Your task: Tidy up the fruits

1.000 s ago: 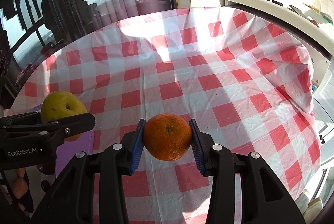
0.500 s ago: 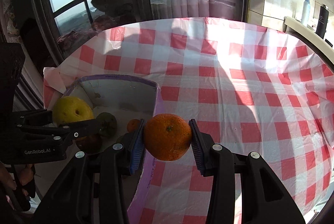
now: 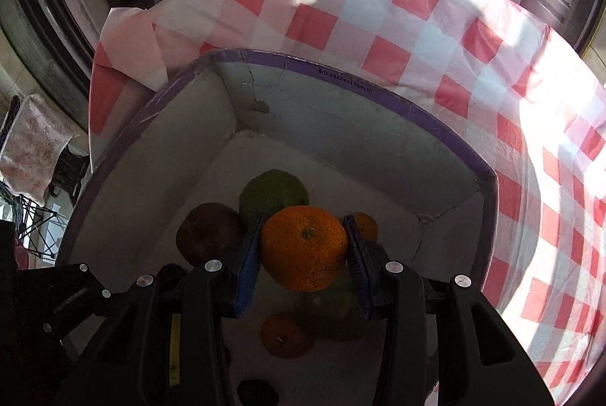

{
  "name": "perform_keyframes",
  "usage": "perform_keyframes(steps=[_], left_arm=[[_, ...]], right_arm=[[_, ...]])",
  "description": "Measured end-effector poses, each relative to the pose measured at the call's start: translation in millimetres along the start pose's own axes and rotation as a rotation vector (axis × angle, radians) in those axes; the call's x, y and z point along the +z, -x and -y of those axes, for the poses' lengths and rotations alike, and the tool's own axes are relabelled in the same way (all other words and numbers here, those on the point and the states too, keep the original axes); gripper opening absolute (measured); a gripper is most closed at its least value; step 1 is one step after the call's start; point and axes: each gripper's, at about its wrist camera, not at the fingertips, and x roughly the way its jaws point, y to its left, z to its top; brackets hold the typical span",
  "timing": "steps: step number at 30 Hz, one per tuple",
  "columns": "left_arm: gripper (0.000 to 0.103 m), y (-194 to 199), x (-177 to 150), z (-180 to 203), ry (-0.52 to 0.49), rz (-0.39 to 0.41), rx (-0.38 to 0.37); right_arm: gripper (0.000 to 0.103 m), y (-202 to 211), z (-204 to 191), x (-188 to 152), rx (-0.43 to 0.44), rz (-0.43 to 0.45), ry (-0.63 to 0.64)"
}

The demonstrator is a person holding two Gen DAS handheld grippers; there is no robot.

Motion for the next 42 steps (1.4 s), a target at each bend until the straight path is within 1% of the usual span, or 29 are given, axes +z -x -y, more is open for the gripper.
perform_keyframes(steps=[3,5,9,13,16,20,21,22,23,25,26,27,29,30,31,32,33,35,37,39,40,41,42], left_arm=[[0.064,-4.2,-3.8,-6.8,0.01,-0.022,0.02],[0.064,-5.0,-6.4,-11.7,0.02,-0.028,0.032],[0.064,-7.2,-9.2,-15.8,0.017,-0.044,0.035],[0.064,-11.3,-9.2,-12.5,-0.011,-0.066,0.051],[0.064,-13.2,-9.6,-14.0,-0.009,-0.083,0.056],[0.065,-11.4,-10.3,-16.8,0.001,-0.081,0.056],[0.065,-9.0,-9.7,-17.8,0.002,-0.069,0.058],[0.067,-6.8,-9.5,-18.2,0.0,-0.058,0.061],[0.07,-4.5,-10.2,-19.2,0.001,-0.051,0.067],[0.074,0.3,-10.5,-21.4,0.009,-0.028,0.076],[0.078,4.2,-8.6,-21.5,0.014,-0.008,0.079],[0.079,8.3,-9.4,-22.9,0.017,0.014,0.077],[0.081,19.0,-12.6,-25.7,0.019,0.064,0.051],[0.083,24.1,-13.6,-25.8,0.018,0.092,0.043],[0.089,28.2,-14.2,-25.3,0.012,0.112,0.033],[0.092,31.9,-15.7,-23.5,-0.001,0.129,0.019],[0.101,34.9,-15.6,-21.0,-0.017,0.147,0.022],[0.101,42.4,-13.6,-12.0,-0.049,0.206,0.06],[0.101,48.5,-11.6,-12.2,-0.042,0.234,0.051],[0.101,50.2,-8.9,-10.7,-0.015,0.25,0.031],[0.101,50.4,-9.0,-11.9,-0.003,0.249,0.036],[0.101,49.6,-8.2,-2.0,0.012,0.245,0.059],[0.101,48.1,-3.9,-2.3,0.025,0.239,0.089]], right_arm=[[0.041,-22.2,-22.7,-4.9,0.018,-0.118,0.146],[0.041,-32.0,-32.1,-10.6,0.025,-0.17,0.205],[0.041,-49.9,-36.3,-15.2,0.014,-0.234,0.224],[0.041,-65.3,-40.6,-17.2,-0.028,-0.28,0.247],[0.042,-67.2,-45.5,-20.3,-0.042,-0.274,0.259],[0.047,-63.6,-42.3,-25.1,-0.027,-0.263,0.214],[0.05,-62.0,-40.9,-26.7,-0.02,-0.259,0.201],[0.052,-59.3,-38.6,-28.6,-0.017,-0.252,0.185],[0.057,-56.5,-37.1,-29.5,-0.013,-0.242,0.171],[0.064,-46.1,-29.2,-29.7,-0.003,-0.209,0.139],[0.068,-39.6,-26.9,-30.6,0.001,-0.188,0.121],[0.072,-32.1,-24.1,-31.9,0.0,-0.166,0.104],[0.077,-16.5,-17.1,-31.2,-0.003,-0.119,0.077],[0.083,-8.5,-9.8,-29.5,-0.01,-0.093,0.066],[0.085,-1.3,-6.4,-32.4,-0.022,-0.069,0.055],[0.086,6.1,-2.3,-36.0,-0.035,-0.044,0.038],[0.086,12.4,2.6,-40.1,-0.039,-0.026,0.018],[0.086,27.1,14.3,-54.5,-0.034,0.0,-0.033],[0.087,35.1,30.1,-69.0,-0.04,0.019,-0.078],[0.087,38.9,43.2,-80.2,-0.048,0.025,-0.124],[0.087,42.5,48.1,-84.5,-0.049,0.041,-0.133],[0.086,44.7,49.5,-85.7,-0.024,0.057,-0.134],[0.086,46.9,50.7,-87.6,-0.01,0.064,-0.137]])
